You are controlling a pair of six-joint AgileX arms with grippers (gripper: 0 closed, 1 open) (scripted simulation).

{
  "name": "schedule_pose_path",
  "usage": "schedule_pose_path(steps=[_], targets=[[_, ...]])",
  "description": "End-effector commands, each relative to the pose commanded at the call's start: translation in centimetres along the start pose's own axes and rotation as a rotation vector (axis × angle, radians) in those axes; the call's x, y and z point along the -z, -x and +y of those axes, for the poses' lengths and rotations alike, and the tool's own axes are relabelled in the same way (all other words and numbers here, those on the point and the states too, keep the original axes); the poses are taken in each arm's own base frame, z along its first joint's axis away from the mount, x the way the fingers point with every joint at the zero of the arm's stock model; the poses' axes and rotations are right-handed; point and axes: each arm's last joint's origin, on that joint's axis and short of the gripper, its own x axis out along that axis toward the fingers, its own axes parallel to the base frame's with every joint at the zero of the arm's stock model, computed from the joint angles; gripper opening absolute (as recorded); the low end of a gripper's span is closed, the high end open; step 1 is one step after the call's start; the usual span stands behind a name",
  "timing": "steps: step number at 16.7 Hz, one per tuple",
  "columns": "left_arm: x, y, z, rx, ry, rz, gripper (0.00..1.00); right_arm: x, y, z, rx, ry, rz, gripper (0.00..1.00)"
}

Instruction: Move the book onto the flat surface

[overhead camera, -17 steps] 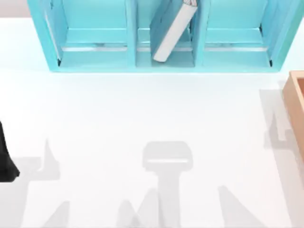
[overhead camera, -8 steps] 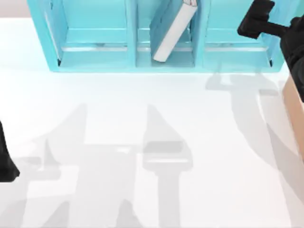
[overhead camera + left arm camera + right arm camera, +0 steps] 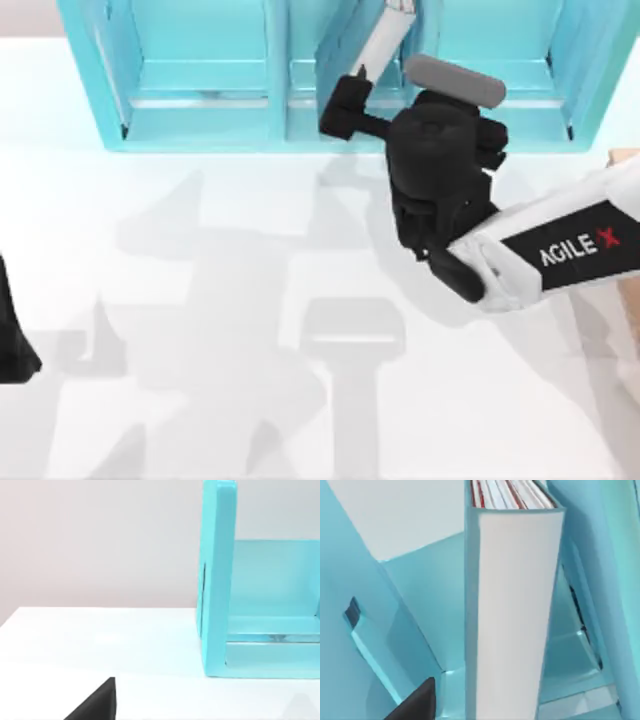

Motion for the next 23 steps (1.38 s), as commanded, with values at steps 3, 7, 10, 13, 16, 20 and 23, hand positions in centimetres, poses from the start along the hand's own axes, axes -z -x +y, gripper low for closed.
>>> schedule_pose_path(steps=[3,7,10,13,16,20,23], targets=[[0.0,0.0,0.0,0.000,0.000,0.000,1.00,3.2,-0.4,1.0,-0.008,-0.019,0.004,1.00],[0.0,0.0,0.0,0.000,0.000,0.000,1.00,3.8,-0.5,1.2,-0.010,-0.022,0.005,1.00],[0.0,0.0,0.0,0.000,0.000,0.000,1.00,3.8,-0.6,1.0,-0.006,-0.019,0.007,1.00],[0.0,0.0,0.0,0.000,0.000,0.000,1.00,3.8,-1.9,1.3,-0.010,-0.023,0.004,1.00],[0.0,0.0,0.0,0.000,0.000,0.000,1.00,3.9,-4.5,1.6,-0.010,-0.023,0.004,1.00],[0.0,0.0,0.0,0.000,0.000,0.000,1.00,4.0,-8.2,1.5,-0.010,-0.022,0.005,1.00],[0.0,0.0,0.0,0.000,0.000,0.000,1.00,3.9,-10.1,1.4,-0.010,-0.023,0.004,1.00]])
